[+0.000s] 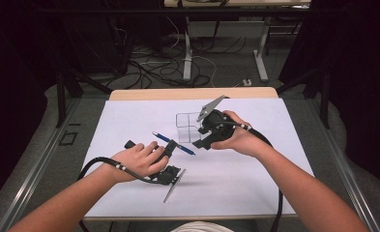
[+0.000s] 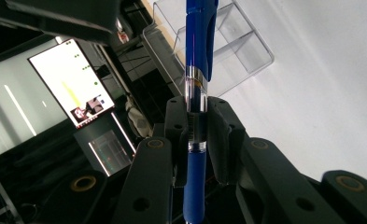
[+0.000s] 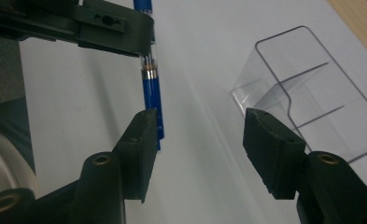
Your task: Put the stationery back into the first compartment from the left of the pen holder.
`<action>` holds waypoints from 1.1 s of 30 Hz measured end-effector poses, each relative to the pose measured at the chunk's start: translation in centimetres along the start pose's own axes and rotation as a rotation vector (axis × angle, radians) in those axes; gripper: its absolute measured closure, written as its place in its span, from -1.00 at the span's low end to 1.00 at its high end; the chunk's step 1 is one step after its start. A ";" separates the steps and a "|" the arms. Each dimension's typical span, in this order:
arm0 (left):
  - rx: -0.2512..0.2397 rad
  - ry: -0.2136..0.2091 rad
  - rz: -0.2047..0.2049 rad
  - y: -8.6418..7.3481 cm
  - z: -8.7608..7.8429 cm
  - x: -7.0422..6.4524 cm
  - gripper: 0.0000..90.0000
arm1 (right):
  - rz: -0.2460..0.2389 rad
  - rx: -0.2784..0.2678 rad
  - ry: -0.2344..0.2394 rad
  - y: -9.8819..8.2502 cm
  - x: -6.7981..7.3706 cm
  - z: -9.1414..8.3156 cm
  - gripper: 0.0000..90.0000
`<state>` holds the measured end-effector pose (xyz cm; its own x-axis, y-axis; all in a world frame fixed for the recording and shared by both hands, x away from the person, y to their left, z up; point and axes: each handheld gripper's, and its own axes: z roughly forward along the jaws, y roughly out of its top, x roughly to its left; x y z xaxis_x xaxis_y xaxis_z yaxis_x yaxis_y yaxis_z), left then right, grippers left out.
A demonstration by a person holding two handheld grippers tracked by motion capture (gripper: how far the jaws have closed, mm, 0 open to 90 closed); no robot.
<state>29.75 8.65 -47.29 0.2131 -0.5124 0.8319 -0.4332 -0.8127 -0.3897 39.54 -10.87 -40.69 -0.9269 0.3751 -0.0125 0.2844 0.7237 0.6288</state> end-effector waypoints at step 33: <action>-0.032 0.032 0.053 1.4 -0.4 1.2 0.76 | 0.007 0.155 0.081 2.0 2.4 4.1 0.64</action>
<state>29.03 6.96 -46.68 0.1608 -0.5449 0.8230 -0.4708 -0.7752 -0.4212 38.89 -6.16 -42.69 -0.9396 0.3372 0.0585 0.3198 0.8042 0.5010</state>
